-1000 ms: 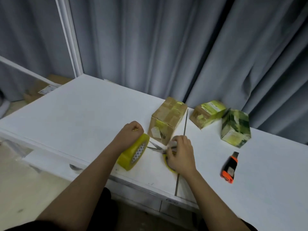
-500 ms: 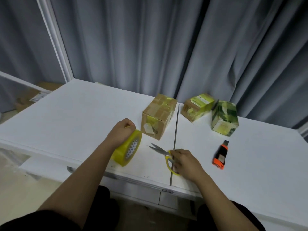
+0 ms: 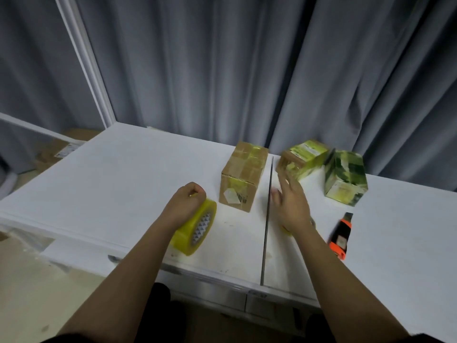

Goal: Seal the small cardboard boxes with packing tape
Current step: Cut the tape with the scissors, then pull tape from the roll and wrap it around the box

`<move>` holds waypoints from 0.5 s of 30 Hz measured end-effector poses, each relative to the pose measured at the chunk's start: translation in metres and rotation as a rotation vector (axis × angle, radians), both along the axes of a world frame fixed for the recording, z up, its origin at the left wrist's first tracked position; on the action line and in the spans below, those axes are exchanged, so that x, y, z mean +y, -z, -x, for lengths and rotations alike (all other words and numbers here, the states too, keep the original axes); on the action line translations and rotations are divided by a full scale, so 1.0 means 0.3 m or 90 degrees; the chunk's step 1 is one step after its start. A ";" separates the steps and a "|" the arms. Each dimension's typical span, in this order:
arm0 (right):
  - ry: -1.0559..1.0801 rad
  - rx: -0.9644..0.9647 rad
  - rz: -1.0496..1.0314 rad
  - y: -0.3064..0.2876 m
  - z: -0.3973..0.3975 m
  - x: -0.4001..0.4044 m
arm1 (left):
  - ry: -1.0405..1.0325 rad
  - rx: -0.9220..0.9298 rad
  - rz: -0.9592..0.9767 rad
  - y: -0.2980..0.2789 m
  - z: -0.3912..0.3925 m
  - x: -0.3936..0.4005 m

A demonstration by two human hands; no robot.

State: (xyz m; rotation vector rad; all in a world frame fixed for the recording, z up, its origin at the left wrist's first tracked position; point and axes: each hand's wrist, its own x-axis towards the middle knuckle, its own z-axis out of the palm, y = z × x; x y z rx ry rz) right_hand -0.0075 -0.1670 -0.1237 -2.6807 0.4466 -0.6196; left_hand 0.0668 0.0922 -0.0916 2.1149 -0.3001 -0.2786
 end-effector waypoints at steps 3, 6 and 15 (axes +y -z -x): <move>-0.200 -0.057 0.027 -0.050 -0.106 0.085 | -0.003 0.002 0.014 0.006 -0.002 0.006; -0.255 -0.018 0.073 -0.027 -0.177 0.122 | -0.006 -0.003 0.016 0.018 -0.002 0.009; -0.303 0.025 0.142 0.013 -0.211 0.080 | -0.010 -0.008 0.031 0.018 -0.010 0.012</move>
